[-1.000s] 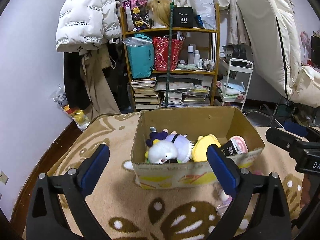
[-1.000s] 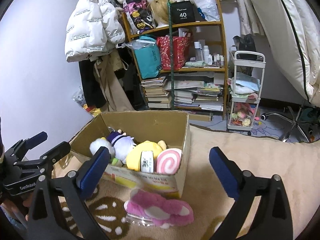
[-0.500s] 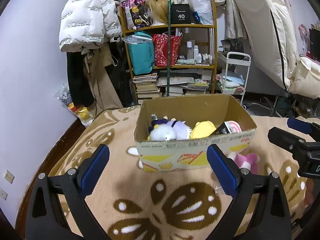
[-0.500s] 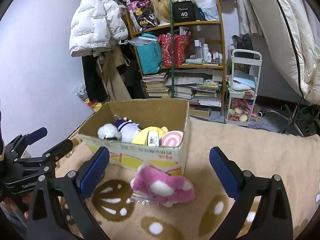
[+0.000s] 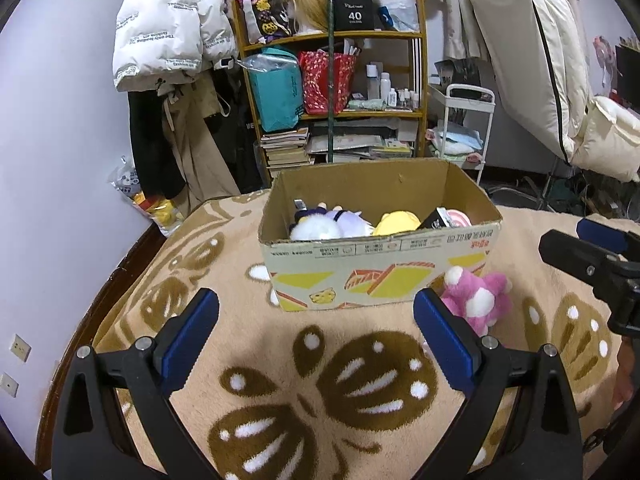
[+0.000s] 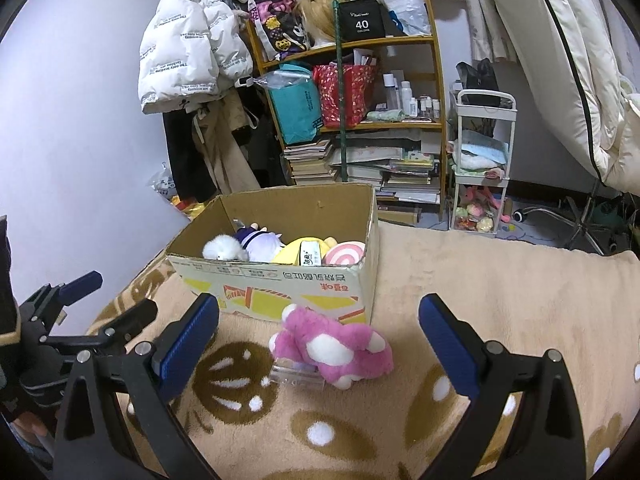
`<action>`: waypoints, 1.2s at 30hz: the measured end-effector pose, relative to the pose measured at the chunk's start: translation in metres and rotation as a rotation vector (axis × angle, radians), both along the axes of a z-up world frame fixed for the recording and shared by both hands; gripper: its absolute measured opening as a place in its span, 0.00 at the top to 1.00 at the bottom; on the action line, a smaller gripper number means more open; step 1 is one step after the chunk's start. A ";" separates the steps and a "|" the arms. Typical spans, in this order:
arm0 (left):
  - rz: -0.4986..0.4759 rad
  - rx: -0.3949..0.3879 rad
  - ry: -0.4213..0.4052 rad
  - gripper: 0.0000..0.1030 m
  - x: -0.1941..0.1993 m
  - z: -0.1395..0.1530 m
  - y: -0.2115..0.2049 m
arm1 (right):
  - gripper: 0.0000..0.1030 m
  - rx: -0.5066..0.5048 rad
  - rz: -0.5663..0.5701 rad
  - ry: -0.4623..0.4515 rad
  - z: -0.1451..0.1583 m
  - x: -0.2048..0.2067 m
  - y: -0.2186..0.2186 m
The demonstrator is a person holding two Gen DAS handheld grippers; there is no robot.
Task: Organize soft objects
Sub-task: 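Move both tools toward the pink plush and clear plastic bag beside the box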
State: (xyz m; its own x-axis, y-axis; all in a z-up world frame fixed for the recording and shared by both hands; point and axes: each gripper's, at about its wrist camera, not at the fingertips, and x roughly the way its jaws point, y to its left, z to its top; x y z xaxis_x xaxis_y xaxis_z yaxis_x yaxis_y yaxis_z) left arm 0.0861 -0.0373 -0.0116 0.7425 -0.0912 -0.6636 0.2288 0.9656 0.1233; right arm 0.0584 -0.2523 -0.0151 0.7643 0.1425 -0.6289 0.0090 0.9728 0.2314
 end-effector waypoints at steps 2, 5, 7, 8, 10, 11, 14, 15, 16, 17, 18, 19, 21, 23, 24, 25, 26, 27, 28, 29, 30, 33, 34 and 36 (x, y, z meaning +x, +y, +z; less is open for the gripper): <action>-0.003 0.000 0.017 0.06 0.003 -0.004 -0.002 | 0.00 -0.004 -0.001 0.007 -0.002 0.001 0.001; -0.005 -0.012 0.046 0.06 0.007 -0.009 -0.003 | 0.00 -0.001 0.002 0.021 -0.006 0.006 0.001; -0.003 -0.014 0.056 0.06 0.010 -0.013 -0.004 | 0.00 0.001 0.004 0.028 -0.009 0.009 0.001; -0.002 -0.014 0.058 0.06 0.011 -0.014 -0.004 | 0.00 0.000 0.005 0.031 -0.010 0.011 0.001; 0.000 -0.011 0.063 0.06 0.013 -0.017 -0.006 | 0.00 -0.008 0.008 0.031 -0.012 0.014 0.003; -0.002 -0.009 0.065 0.06 0.013 -0.018 -0.006 | 0.00 -0.011 0.011 0.030 -0.012 0.015 0.004; -0.005 -0.002 0.074 0.06 0.018 -0.022 -0.009 | 0.00 -0.004 0.015 0.033 -0.015 0.019 0.004; -0.005 -0.001 0.076 0.06 0.019 -0.023 -0.010 | 0.00 -0.001 0.015 0.037 -0.016 0.021 0.004; -0.007 0.000 0.079 0.06 0.021 -0.024 -0.012 | 0.00 0.001 0.014 0.041 -0.018 0.022 0.004; -0.010 0.000 0.081 0.06 0.022 -0.025 -0.013 | 0.00 0.004 0.013 0.047 -0.020 0.024 0.004; -0.011 0.002 0.084 0.06 0.022 -0.027 -0.014 | 0.00 0.007 0.011 0.052 -0.021 0.026 0.003; -0.015 0.002 0.088 0.06 0.024 -0.028 -0.014 | 0.00 0.010 0.010 0.056 -0.023 0.027 0.003; -0.019 0.003 0.094 0.06 0.026 -0.031 -0.016 | 0.00 0.017 0.008 0.063 -0.026 0.030 0.003; -0.022 0.004 0.103 0.06 0.028 -0.034 -0.017 | 0.00 0.018 0.008 0.067 -0.028 0.033 0.002; -0.022 0.005 0.106 0.06 0.029 -0.036 -0.018 | 0.00 0.018 0.008 0.068 -0.029 0.034 0.002; -0.019 0.006 0.110 0.06 0.031 -0.038 -0.020 | 0.00 0.018 0.010 0.070 -0.030 0.036 0.002; -0.018 0.005 0.111 0.06 0.031 -0.039 -0.020 | 0.00 0.017 0.011 0.071 -0.030 0.037 0.003; -0.016 0.004 0.114 0.06 0.032 -0.040 -0.020 | 0.00 0.016 0.012 0.073 -0.031 0.039 0.002; -0.015 0.002 0.119 0.06 0.033 -0.042 -0.021 | 0.00 0.015 0.011 0.074 -0.032 0.041 0.002; -0.016 0.002 0.123 0.06 0.033 -0.044 -0.022 | 0.00 0.015 0.009 0.077 -0.034 0.043 0.001; -0.019 0.002 0.127 0.06 0.034 -0.046 -0.023 | 0.00 0.017 0.006 0.080 -0.035 0.045 0.000; -0.020 0.012 0.137 0.06 0.037 -0.052 -0.027 | 0.00 0.030 -0.006 0.092 -0.040 0.050 -0.003; -0.021 0.011 0.143 0.06 0.038 -0.055 -0.028 | 0.00 0.036 -0.010 0.096 -0.042 0.051 -0.005; -0.023 0.008 0.157 0.06 0.041 -0.058 -0.029 | 0.00 0.050 -0.017 0.107 -0.046 0.054 -0.008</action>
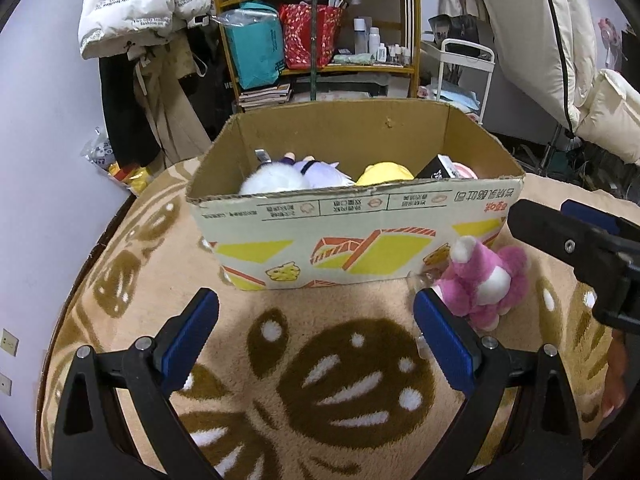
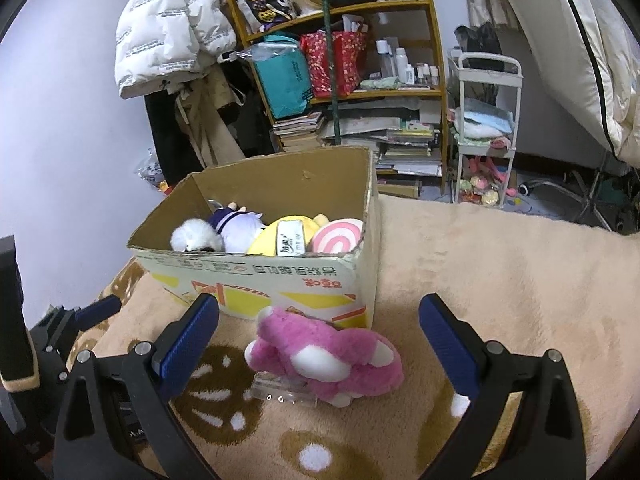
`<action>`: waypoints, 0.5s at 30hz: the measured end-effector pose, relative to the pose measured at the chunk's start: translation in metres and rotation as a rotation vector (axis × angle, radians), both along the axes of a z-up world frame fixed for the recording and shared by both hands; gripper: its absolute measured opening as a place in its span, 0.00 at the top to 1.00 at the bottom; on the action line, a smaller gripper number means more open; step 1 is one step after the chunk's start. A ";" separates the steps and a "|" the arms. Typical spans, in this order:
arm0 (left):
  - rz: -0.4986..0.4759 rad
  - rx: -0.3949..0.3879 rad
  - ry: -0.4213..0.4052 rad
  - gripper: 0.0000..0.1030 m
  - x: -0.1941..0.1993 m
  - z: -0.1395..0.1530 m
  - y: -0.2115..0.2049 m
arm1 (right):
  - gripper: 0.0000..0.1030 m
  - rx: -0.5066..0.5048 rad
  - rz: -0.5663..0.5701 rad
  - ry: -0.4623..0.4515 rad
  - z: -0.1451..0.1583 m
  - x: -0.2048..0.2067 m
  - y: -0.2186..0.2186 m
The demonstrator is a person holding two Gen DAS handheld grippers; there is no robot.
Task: Organize soft objects
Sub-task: 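Move both tools toward the pink plush and clear plastic bag beside the box, then grasp the pink plush with the right tool while the left tool lowers to the plastic bag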
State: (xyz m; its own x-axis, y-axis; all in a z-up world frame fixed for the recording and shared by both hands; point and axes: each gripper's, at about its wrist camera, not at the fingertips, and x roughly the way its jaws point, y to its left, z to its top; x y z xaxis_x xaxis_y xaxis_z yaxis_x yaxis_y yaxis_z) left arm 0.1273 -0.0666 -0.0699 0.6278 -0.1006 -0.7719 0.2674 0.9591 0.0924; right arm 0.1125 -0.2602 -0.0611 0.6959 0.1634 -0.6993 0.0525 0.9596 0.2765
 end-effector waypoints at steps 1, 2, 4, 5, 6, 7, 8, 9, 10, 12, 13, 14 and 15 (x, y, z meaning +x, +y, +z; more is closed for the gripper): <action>-0.001 -0.004 0.007 0.06 0.001 -0.002 0.000 | 0.00 0.005 -0.002 0.006 -0.002 0.001 0.000; -0.003 -0.010 0.016 0.06 0.002 -0.005 -0.001 | 0.00 0.008 -0.002 0.013 -0.005 0.002 -0.001; -0.010 -0.033 0.041 0.06 0.005 -0.009 0.000 | 0.00 0.011 0.000 0.025 -0.008 0.005 -0.001; -0.012 -0.041 0.049 0.06 0.006 -0.011 0.000 | 0.00 0.013 0.003 0.030 -0.010 0.006 -0.001; -0.014 -0.050 0.058 0.06 0.007 -0.013 0.000 | 0.00 0.016 0.005 0.035 -0.012 0.007 -0.002; -0.018 -0.062 0.071 0.06 0.008 -0.017 0.000 | 0.00 0.019 0.008 0.040 -0.013 0.009 -0.002; -0.022 -0.072 0.079 0.06 0.009 -0.019 0.000 | 0.00 0.022 0.008 0.046 -0.015 0.010 -0.003; -0.026 -0.085 0.089 0.06 0.010 -0.021 0.000 | 0.00 0.025 0.010 0.051 -0.017 0.010 -0.003; -0.027 -0.094 0.096 0.06 0.011 -0.023 0.000 | 0.00 0.031 0.012 0.061 -0.019 0.012 -0.003; -0.031 -0.109 0.112 0.06 0.013 -0.027 0.000 | 0.00 0.040 0.013 0.077 -0.024 0.014 -0.004; -0.034 -0.114 0.121 0.06 0.015 -0.030 0.000 | 0.00 0.047 0.014 0.085 -0.027 0.015 -0.005; -0.037 -0.117 0.130 0.06 0.016 -0.032 -0.001 | 0.00 0.060 0.015 0.095 -0.029 0.016 -0.005; -0.039 -0.113 0.141 0.06 0.017 -0.036 -0.002 | 0.00 0.072 0.017 0.103 -0.031 0.018 -0.006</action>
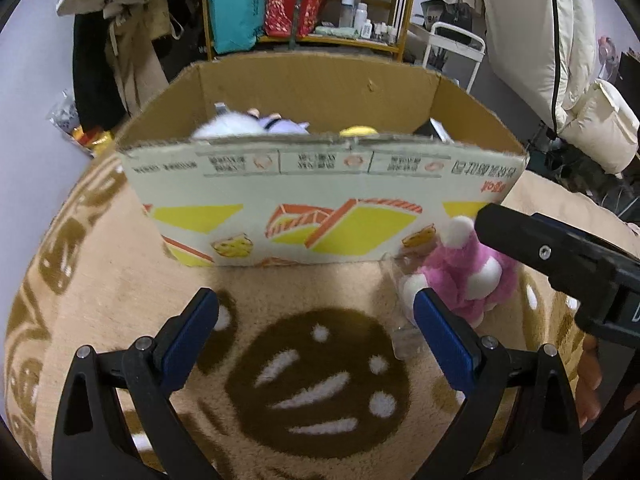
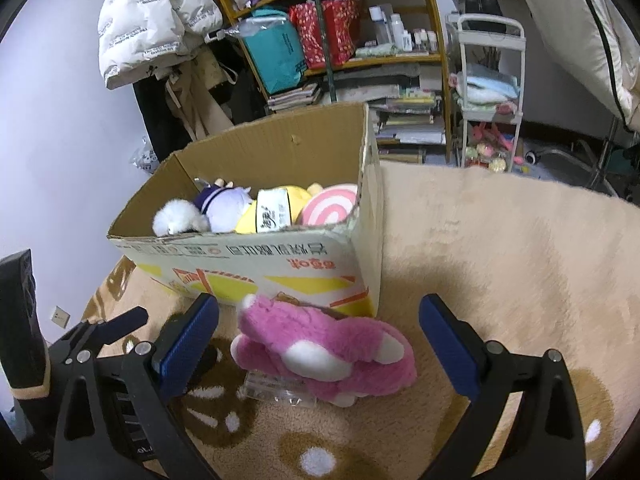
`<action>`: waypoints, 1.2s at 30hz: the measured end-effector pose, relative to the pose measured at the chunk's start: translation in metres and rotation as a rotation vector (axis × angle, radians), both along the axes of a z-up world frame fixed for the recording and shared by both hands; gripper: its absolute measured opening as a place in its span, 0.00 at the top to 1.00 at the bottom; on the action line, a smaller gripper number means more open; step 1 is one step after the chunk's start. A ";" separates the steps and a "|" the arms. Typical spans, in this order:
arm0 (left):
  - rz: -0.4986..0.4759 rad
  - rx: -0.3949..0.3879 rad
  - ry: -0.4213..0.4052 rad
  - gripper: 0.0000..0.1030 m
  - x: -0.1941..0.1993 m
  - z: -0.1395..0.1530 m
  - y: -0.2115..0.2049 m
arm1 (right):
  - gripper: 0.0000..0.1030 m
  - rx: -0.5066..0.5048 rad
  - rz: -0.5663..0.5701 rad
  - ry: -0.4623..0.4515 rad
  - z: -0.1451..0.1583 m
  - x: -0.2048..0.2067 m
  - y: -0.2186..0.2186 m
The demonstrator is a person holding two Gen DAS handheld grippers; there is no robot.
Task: Organize soft objects
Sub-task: 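Grasp the pink plush with the right tool while the left tool lowers to the plastic bag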
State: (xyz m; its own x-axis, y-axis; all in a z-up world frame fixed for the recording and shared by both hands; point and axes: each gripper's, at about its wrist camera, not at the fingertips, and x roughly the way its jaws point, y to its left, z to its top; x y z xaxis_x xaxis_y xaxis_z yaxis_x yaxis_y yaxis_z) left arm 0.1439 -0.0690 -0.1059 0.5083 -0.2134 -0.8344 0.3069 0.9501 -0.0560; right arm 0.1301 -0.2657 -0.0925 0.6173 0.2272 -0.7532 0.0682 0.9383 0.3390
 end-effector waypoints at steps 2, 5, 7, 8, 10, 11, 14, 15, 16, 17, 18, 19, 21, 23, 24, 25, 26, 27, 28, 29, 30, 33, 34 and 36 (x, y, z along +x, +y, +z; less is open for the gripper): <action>-0.005 0.010 0.012 0.06 0.002 -0.005 -0.002 | 0.00 0.011 0.003 0.020 -0.006 0.002 -0.001; -0.011 0.008 0.028 0.06 0.002 -0.012 -0.004 | 0.00 0.019 0.008 0.052 -0.015 0.008 0.001; -0.009 0.002 0.030 0.06 0.002 -0.014 -0.005 | 0.00 0.027 0.007 0.072 -0.021 0.011 0.001; -0.005 -0.006 0.036 0.06 0.003 -0.016 -0.004 | 0.00 0.031 0.010 0.083 -0.025 0.013 0.001; 0.006 -0.028 0.053 0.06 0.008 -0.019 -0.002 | 0.00 0.033 0.015 0.099 -0.029 0.015 0.002; 0.012 -0.032 0.061 0.06 0.009 -0.021 -0.001 | 0.00 0.031 0.020 0.105 -0.030 0.016 0.004; 0.010 -0.049 0.087 0.06 0.011 -0.026 0.000 | 0.00 0.009 0.017 0.121 -0.035 0.018 0.004; 0.004 -0.051 0.093 0.06 0.011 -0.028 -0.001 | 0.00 0.012 0.013 0.133 -0.037 0.019 0.003; -0.013 -0.053 0.100 0.06 0.011 -0.029 -0.005 | 0.00 0.016 0.009 0.141 -0.040 0.020 0.003; -0.028 -0.050 0.102 0.06 0.010 -0.031 -0.008 | 0.00 0.020 0.007 0.150 -0.042 0.021 0.002; -0.038 -0.045 0.102 0.06 0.010 -0.031 -0.011 | 0.00 0.025 0.008 0.154 -0.043 0.021 0.001; -0.061 -0.033 0.099 0.06 0.008 -0.034 -0.016 | 0.00 0.030 0.010 0.157 -0.044 0.022 0.000; -0.086 -0.021 0.095 0.06 0.006 -0.036 -0.022 | 0.00 0.032 0.017 0.169 -0.046 0.023 0.001; -0.106 -0.017 0.094 0.06 0.004 -0.038 -0.027 | 0.02 0.036 0.013 0.175 -0.047 0.024 -0.001; -0.109 -0.017 0.095 0.06 0.005 -0.038 -0.030 | 0.03 0.039 0.013 0.177 -0.047 0.025 -0.002; -0.113 -0.020 0.099 0.06 0.005 -0.039 -0.032 | 0.05 0.040 0.014 0.178 -0.047 0.025 -0.003; -0.114 -0.022 0.101 0.06 0.004 -0.039 -0.034 | 0.07 0.037 0.015 0.179 -0.047 0.025 -0.004; -0.115 -0.024 0.105 0.06 0.004 -0.040 -0.035 | 0.08 0.034 0.016 0.179 -0.047 0.025 -0.004; -0.116 -0.029 0.109 0.06 0.005 -0.042 -0.036 | 0.08 0.032 0.015 0.176 -0.046 0.024 -0.004; -0.117 -0.032 0.111 0.06 0.004 -0.043 -0.037 | 0.09 0.028 0.011 0.174 -0.046 0.023 -0.003; -0.119 -0.035 0.111 0.06 0.005 -0.043 -0.038 | 0.09 0.023 0.004 0.170 -0.045 0.022 -0.002; -0.126 -0.046 0.110 0.06 0.006 -0.045 -0.040 | 0.09 -0.037 -0.003 0.149 -0.040 0.019 0.001; -0.130 -0.049 0.110 0.06 0.007 -0.045 -0.042 | 0.09 -0.050 -0.002 0.146 -0.038 0.018 0.003; -0.135 -0.048 0.109 0.06 0.008 -0.046 -0.046 | 0.09 -0.032 -0.006 0.145 -0.035 0.017 0.000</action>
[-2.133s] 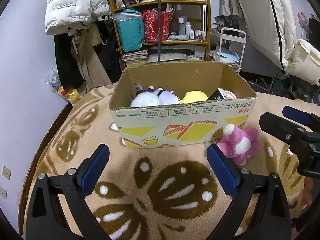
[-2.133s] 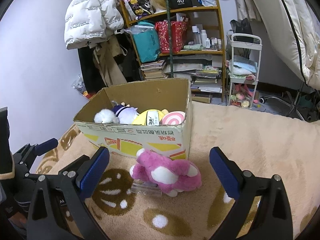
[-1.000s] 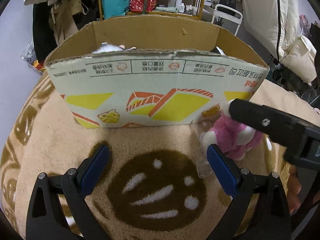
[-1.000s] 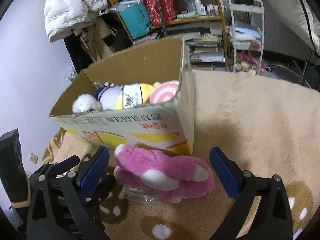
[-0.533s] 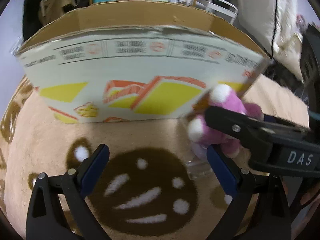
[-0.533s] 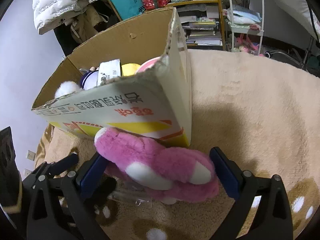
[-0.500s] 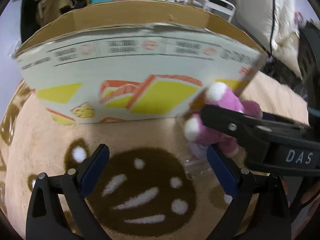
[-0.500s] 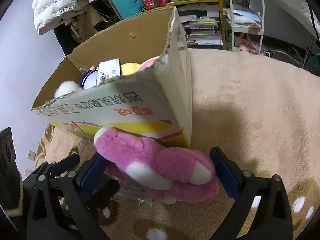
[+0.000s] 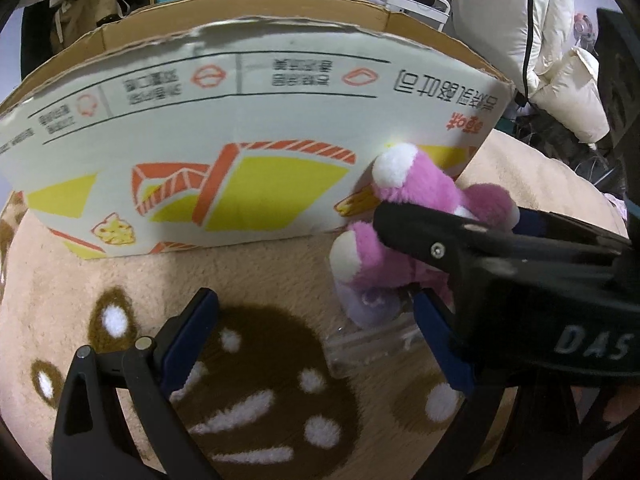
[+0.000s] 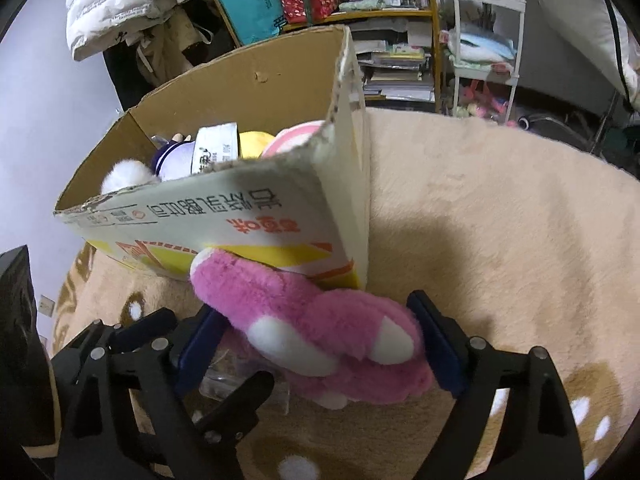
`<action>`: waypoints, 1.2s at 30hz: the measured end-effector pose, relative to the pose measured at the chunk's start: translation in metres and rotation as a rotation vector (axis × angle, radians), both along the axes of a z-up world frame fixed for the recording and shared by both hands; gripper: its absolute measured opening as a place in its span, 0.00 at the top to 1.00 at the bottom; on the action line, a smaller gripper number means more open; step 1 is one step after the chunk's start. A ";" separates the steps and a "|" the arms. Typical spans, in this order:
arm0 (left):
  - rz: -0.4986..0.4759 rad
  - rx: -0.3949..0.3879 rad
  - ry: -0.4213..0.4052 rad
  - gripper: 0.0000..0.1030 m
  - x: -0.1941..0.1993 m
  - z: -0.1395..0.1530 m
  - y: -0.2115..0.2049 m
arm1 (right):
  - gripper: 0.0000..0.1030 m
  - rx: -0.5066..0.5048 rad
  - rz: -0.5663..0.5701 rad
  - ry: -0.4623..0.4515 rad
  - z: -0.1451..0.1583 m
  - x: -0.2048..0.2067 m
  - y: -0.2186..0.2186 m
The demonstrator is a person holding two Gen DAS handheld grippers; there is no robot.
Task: Organize soft objects
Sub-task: 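Grasp the pink plush with the right tool while the left tool lowers to the plastic bag, then close the left tool on the clear plastic bag with the purple item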
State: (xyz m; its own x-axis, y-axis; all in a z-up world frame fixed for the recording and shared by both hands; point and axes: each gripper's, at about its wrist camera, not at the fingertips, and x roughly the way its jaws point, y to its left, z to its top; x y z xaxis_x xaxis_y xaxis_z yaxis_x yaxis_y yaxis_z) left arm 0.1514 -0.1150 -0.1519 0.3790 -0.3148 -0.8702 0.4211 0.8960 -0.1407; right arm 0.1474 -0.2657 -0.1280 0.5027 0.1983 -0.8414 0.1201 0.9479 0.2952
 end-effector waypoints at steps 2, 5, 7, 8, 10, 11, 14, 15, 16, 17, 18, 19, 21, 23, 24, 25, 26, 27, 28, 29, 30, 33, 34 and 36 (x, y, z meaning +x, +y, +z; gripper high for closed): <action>-0.006 0.004 -0.001 0.06 0.000 -0.002 -0.005 | 0.09 0.032 -0.013 0.003 0.001 0.000 -0.005; -0.017 0.021 -0.012 0.06 0.000 -0.003 -0.009 | 0.09 0.050 -0.021 0.011 0.002 -0.001 -0.011; -0.015 0.025 -0.012 0.06 -0.001 -0.004 -0.010 | 0.09 0.051 -0.028 0.017 0.003 -0.002 -0.014; -0.013 0.026 -0.012 0.06 0.000 -0.005 -0.012 | 0.09 0.051 -0.033 0.017 0.003 -0.002 -0.016; -0.015 0.038 -0.017 0.06 0.000 -0.005 -0.014 | 0.09 0.061 -0.042 0.017 0.002 -0.004 -0.019; -0.016 0.048 -0.020 0.06 0.000 -0.006 -0.016 | 0.09 0.067 -0.044 0.020 0.001 -0.003 -0.020; -0.016 0.069 -0.028 0.05 0.000 -0.007 -0.023 | 0.09 0.068 -0.043 0.023 0.000 -0.002 -0.020; -0.018 0.073 -0.032 0.05 0.000 -0.007 -0.028 | 0.09 0.068 -0.043 0.023 0.000 -0.003 -0.019; -0.018 0.080 -0.039 0.05 0.001 -0.008 -0.035 | 0.09 0.068 -0.045 0.025 0.000 -0.002 -0.020; -0.014 0.087 -0.040 0.05 0.000 -0.009 -0.038 | 0.09 0.066 -0.048 0.029 -0.001 -0.002 -0.021; -0.013 0.095 -0.041 0.05 0.000 -0.010 -0.040 | 0.09 0.066 -0.050 0.033 -0.002 -0.002 -0.021; -0.012 0.100 -0.043 0.05 0.000 -0.011 -0.042 | 0.09 0.067 -0.054 0.037 -0.003 -0.002 -0.021; -0.014 0.106 -0.048 0.05 -0.002 -0.012 -0.045 | 0.09 0.070 -0.059 0.040 -0.004 -0.003 -0.022; -0.015 0.108 -0.053 0.06 -0.005 -0.014 -0.048 | 0.09 0.069 -0.060 0.039 -0.003 -0.004 -0.021; -0.014 0.110 -0.057 0.10 -0.006 -0.014 -0.049 | 0.09 0.065 -0.060 0.038 -0.003 -0.004 -0.020; -0.009 0.110 -0.059 0.12 -0.007 -0.014 -0.048 | 0.09 0.062 -0.059 0.038 -0.003 -0.004 -0.020; -0.001 0.107 -0.058 0.17 -0.007 -0.014 -0.048 | 0.09 0.062 -0.059 0.039 -0.004 -0.005 -0.020; 0.003 0.103 -0.057 0.22 -0.007 -0.013 -0.047 | 0.09 0.063 -0.061 0.041 -0.004 -0.005 -0.020; 0.003 0.085 -0.053 0.25 -0.007 -0.011 -0.046 | 0.09 0.065 -0.064 0.043 -0.004 -0.005 -0.020; 0.002 0.072 -0.050 0.32 -0.007 -0.010 -0.045 | 0.09 0.068 -0.067 0.044 -0.004 -0.005 -0.021; 0.001 0.058 -0.044 0.39 -0.006 -0.009 -0.045 | 0.09 0.069 -0.070 0.044 -0.003 -0.005 -0.021; 0.007 0.034 -0.034 0.48 -0.005 -0.009 -0.045 | 0.10 0.071 -0.073 0.043 -0.002 -0.006 -0.023; 0.007 0.036 -0.033 0.49 -0.004 -0.009 -0.044 | 0.10 0.071 -0.074 0.042 -0.002 -0.006 -0.023; 0.016 0.035 -0.031 0.55 -0.005 -0.009 -0.044 | 0.10 0.072 -0.075 0.043 -0.002 -0.007 -0.024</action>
